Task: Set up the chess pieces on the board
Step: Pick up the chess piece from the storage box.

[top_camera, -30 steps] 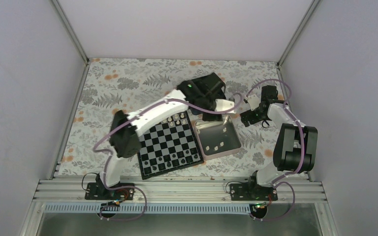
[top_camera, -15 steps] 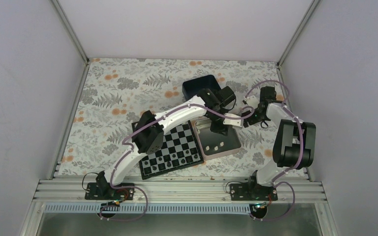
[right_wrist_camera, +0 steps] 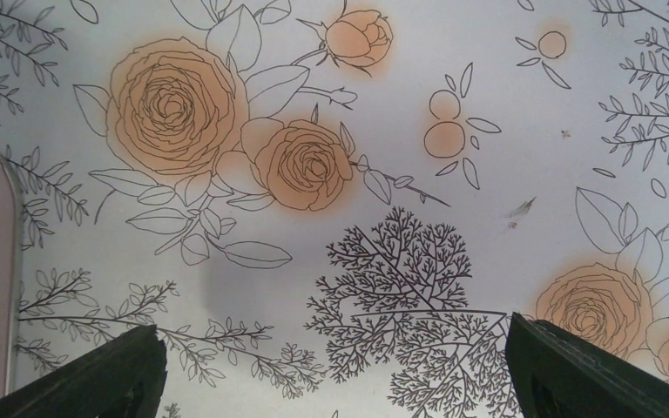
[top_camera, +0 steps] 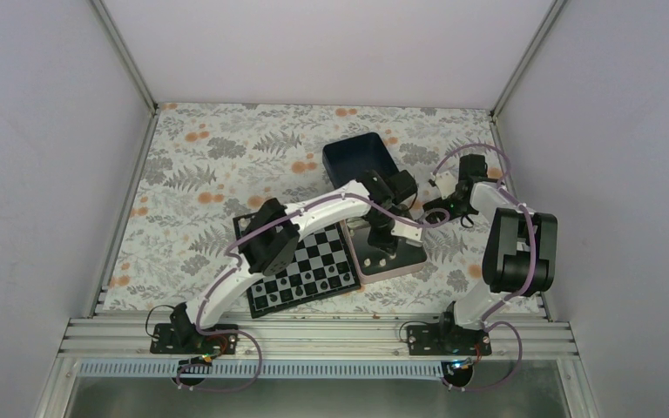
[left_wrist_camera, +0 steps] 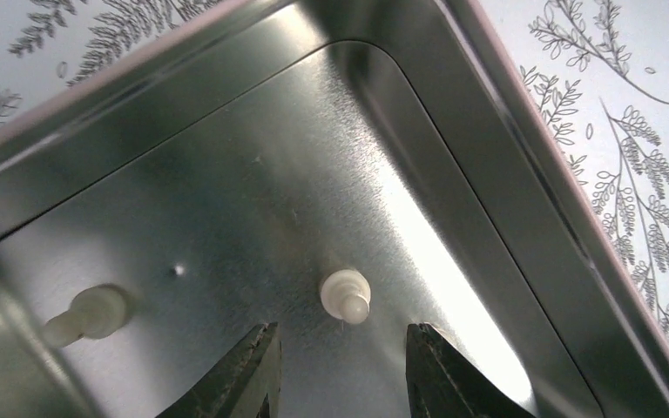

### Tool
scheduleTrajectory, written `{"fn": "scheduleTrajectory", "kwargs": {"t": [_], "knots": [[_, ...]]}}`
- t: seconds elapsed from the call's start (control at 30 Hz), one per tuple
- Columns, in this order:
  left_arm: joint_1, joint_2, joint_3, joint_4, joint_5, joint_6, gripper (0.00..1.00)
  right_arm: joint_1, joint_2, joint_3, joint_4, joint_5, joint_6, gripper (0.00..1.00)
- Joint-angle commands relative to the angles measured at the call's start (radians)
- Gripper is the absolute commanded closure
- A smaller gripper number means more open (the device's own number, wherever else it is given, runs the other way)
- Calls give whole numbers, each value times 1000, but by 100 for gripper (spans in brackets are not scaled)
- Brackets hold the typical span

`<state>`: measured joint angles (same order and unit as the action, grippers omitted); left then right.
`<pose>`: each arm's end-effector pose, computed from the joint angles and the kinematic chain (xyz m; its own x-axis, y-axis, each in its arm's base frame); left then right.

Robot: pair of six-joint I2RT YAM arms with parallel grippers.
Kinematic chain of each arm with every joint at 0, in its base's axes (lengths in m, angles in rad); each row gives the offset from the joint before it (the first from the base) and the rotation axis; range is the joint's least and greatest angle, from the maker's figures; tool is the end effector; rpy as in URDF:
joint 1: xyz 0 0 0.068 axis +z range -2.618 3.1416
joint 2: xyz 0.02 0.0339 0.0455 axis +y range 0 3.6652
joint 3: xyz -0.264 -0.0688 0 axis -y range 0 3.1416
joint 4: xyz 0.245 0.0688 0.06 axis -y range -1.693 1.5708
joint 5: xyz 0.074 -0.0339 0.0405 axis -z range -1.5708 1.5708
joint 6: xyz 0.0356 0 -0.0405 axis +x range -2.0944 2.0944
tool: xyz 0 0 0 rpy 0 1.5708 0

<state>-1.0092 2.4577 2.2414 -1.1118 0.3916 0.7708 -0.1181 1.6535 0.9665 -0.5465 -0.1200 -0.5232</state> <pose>0.2561 -0.4325 0.1825 0.2083 0.8782 -0.4305 0.9564 -0.2750 -0.0983 0.3038 -0.0318 0.1644 -0.8505 -0.3986 -0.3431 -0.4010 0.9136 -0.0675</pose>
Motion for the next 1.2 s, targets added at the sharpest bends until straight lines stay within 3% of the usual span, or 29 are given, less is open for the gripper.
{"fn": "scheduleTrajectory", "kwargs": {"t": [0.0,0.63,1.0,1.17], "knots": [[-15,31,4,20,-19,6,64,5,3,-6,4,-6,-1,0],[-28,67,29,34,-18,5,64,5,3,-9,3,-4,-5,0],[-30,59,30,43,-14,4,82,5,3,-8,5,1,-1,0],[-24,10,22,44,-49,7,84,5,4,-7,1,1,1,0]]}}
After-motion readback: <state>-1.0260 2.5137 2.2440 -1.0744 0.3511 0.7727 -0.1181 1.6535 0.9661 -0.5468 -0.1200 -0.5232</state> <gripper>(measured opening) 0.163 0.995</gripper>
